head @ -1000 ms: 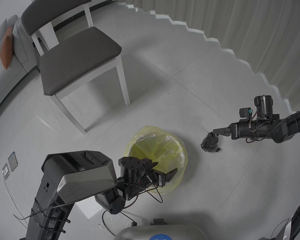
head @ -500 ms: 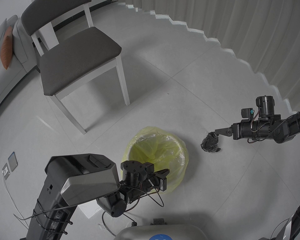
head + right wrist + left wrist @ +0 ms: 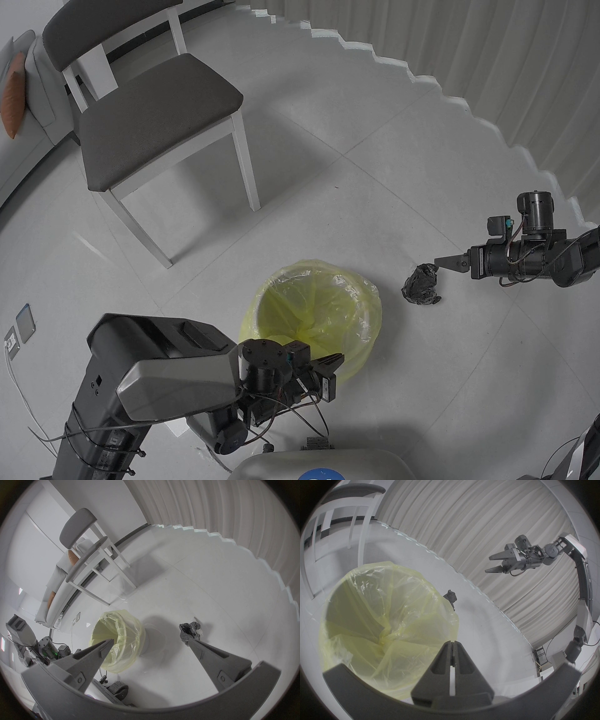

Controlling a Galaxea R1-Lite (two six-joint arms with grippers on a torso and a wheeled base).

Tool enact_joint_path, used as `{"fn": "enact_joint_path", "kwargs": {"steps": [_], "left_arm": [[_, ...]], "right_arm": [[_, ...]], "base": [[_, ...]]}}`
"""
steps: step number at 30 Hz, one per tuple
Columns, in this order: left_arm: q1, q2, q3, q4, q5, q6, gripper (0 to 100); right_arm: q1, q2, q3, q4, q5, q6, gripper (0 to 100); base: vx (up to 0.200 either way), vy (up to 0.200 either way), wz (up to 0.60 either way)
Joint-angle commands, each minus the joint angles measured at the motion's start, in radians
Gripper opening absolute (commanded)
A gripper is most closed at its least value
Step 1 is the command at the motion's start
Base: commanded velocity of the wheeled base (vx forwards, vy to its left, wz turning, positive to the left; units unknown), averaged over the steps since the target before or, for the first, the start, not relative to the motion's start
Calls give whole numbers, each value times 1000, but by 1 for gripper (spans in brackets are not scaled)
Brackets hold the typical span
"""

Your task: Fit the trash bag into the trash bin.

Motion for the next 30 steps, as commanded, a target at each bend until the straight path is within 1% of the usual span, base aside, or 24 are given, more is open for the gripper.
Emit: {"fn": "enact_joint_path", "kwargs": {"steps": [1, 14, 18, 27, 30], "left_arm": [[-14, 17, 14, -4, 1, -3, 0], [-57, 19, 124, -95, 4, -15, 0], [-80, 17, 124, -95, 11, -51, 0], [-77, 86, 63, -95, 23, -51, 0], [-79, 69, 77, -96, 23, -51, 0]], "right_arm": [[-5, -11, 8, -1, 3, 0, 100], [-9, -13, 8, -1, 6, 0, 100], [-11, -13, 8, 0, 6, 0, 100], [-15, -7, 8, -1, 6, 0, 100], [-20, -8, 6, -1, 6, 0, 100]], "base": [[0, 0, 0], [0, 0, 0], [0, 0, 0], [0, 0, 0], [0, 0, 0]]}}
